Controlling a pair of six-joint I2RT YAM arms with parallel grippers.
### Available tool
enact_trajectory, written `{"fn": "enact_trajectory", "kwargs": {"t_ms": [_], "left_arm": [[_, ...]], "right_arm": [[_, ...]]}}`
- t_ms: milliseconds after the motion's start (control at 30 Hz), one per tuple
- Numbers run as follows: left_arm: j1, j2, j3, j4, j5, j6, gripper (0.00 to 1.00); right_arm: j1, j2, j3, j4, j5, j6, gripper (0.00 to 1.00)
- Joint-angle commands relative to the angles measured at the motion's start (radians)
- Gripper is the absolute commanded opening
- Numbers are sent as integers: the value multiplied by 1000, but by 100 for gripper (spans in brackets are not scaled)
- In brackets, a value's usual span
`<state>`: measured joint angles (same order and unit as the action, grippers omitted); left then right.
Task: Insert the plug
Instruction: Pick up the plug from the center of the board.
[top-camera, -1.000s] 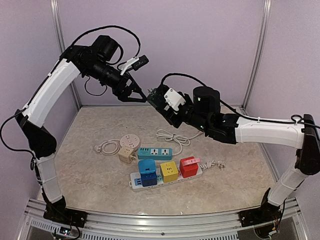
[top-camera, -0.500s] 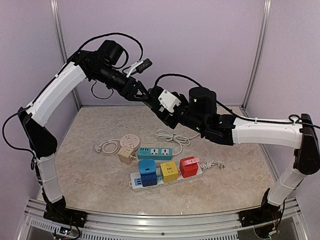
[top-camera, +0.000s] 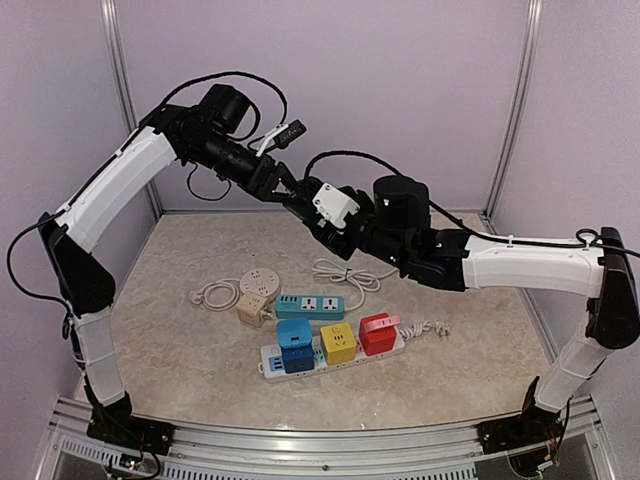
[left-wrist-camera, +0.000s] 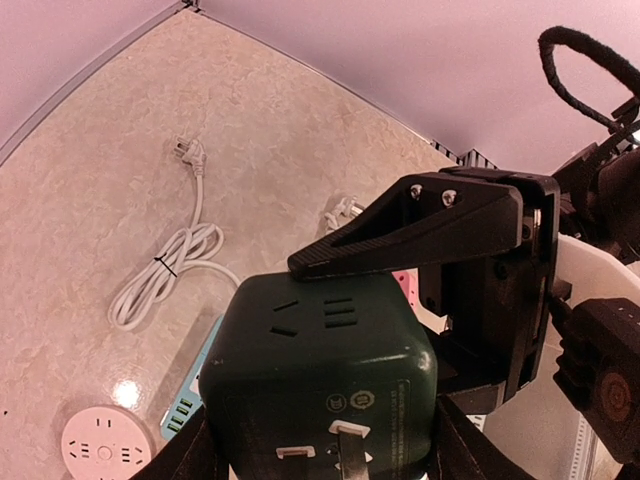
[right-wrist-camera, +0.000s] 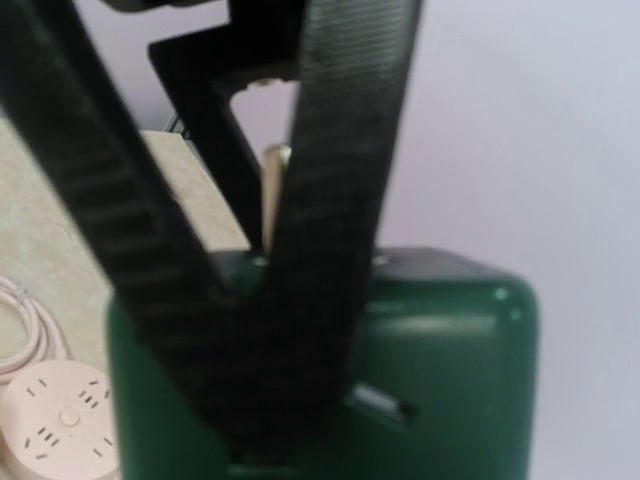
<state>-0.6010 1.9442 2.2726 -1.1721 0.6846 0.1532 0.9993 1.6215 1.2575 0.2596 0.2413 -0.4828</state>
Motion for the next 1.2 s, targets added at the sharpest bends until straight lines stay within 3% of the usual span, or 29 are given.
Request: {"fn": "enact_trajectory", "kwargs": {"t_ms": [0, 67, 133, 200, 433, 533, 600, 667, 733, 800, 1033, 1167], "left_arm": [[-21, 30, -15, -18, 70, 9, 21], [-23, 34, -17, -22, 83, 5, 26], [-25, 37, -25, -22, 86, -3, 55], [-25, 38, -36, -12, 79, -12, 65], [-22, 41, -35, 5, 78, -22, 66], [-19, 40, -35, 9, 82, -27, 50], [-17, 39, -32, 15, 85, -28, 45], [-16, 39, -28, 15, 88, -27, 50], [-16, 38, -17, 13, 90, -26, 66], [-15, 40, -1, 14, 83, -27, 73], [10, 42, 39, 26, 77, -47, 74], [20, 40, 31, 24, 76, -52, 69]], "right_arm": [[16, -9, 24, 83, -18, 2, 0], [17, -10, 24, 90, -17, 3, 0], [16, -12, 27, 98, -16, 7, 0], [16, -15, 31, 104, -17, 10, 0], [16, -17, 29, 102, -14, 6, 0], [16, -22, 22, 102, -17, 7, 0], [16, -23, 19, 100, -19, 7, 0], [16, -24, 17, 99, -21, 5, 0], [17, -23, 16, 97, -22, 5, 0], [16, -25, 16, 96, -25, 4, 0], [16, -24, 15, 92, -14, 3, 0], [16, -24, 11, 90, -6, 3, 0]]}}
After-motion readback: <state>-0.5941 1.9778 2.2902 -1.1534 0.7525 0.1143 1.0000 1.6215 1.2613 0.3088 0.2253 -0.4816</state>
